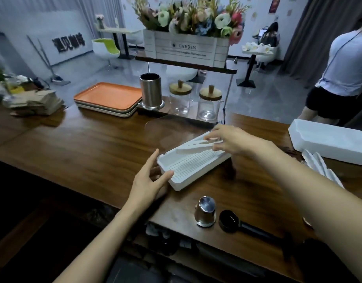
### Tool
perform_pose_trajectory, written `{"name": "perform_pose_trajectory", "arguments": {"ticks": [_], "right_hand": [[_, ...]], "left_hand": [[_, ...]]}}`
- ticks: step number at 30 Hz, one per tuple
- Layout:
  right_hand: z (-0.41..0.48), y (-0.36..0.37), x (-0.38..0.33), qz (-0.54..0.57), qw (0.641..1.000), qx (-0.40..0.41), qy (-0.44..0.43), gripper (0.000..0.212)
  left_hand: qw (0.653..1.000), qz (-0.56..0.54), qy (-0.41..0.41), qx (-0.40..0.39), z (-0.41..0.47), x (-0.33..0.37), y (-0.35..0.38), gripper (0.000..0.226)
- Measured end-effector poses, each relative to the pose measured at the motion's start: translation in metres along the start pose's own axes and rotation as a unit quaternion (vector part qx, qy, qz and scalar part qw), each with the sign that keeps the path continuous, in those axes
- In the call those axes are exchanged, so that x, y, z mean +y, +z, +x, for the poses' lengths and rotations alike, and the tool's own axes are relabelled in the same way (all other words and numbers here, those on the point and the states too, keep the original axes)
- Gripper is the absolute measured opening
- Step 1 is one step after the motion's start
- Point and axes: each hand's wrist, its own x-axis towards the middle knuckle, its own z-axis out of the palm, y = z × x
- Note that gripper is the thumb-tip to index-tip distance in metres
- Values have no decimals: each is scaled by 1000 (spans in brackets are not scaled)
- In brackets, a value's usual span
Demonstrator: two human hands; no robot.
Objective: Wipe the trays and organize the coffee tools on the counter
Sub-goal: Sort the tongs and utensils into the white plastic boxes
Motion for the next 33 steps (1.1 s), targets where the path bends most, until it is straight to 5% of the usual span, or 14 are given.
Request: {"name": "perform_pose_trajectory", "arguments": {"ticks": [10, 21, 33], "right_hand": [[59, 26, 9, -89, 976, -147, -132, 51], [67, 31, 25, 18, 971, -221, -92, 68], [-36, -7, 61, 175, 982, -15, 71, 56]], "left_hand": [[996, -18, -35, 78, -1, 0, 18, 64], [994, 50, -4, 100, -5, 3, 26, 47], [995, 59, 66, 48, -6, -4, 23, 78]]}}
